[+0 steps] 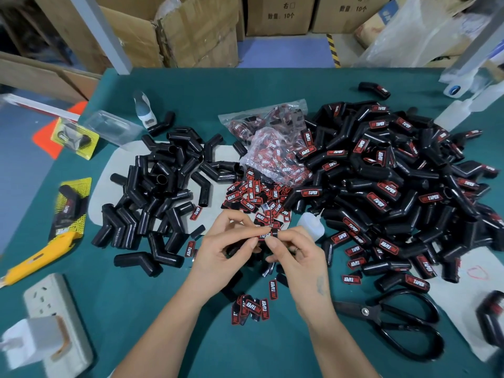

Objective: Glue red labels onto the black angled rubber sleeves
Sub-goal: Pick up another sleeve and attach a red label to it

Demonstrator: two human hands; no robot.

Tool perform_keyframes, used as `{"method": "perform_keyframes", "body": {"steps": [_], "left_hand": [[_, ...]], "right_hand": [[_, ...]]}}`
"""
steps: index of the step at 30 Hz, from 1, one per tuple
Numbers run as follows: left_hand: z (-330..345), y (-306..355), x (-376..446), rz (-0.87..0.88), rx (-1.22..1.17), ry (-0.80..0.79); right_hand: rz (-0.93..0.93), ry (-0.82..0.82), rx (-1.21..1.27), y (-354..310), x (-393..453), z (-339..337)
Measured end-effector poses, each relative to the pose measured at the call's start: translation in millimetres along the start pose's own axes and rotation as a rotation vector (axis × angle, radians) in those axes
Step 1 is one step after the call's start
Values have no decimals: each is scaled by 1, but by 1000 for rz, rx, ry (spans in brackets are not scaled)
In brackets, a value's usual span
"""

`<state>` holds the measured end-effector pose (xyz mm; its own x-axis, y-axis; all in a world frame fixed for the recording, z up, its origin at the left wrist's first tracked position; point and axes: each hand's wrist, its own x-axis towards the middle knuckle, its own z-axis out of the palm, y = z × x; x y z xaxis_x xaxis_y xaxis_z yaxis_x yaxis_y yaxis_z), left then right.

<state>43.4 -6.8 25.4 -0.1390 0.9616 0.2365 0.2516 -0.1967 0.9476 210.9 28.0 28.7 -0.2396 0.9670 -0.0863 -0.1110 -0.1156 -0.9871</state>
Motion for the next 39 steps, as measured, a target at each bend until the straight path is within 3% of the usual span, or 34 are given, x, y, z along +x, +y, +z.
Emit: {"method": "perform_keyframes", "body": {"steps": [18,23,26,33,36,39], "left_hand": [[4,2,0,-87,-101,-12],[1,3,2,-223,-260,-21],[-7,1,6,-291,-289,-29],[-37,-5,8,-374,-202,-502],[-41,-4,6,-419,-234,-636],[-40,-5,5,-393,-234,-666]], "right_hand": [[39,30,99,2,-1,2],[-8,16,21,9,3,-1],[-27,-75,-42,10,5,-2],[39,-453,-242,2,9,-19],[89,-498,-204,-1,11,-21],[96,-493,-156,-3,12,-21]]}}
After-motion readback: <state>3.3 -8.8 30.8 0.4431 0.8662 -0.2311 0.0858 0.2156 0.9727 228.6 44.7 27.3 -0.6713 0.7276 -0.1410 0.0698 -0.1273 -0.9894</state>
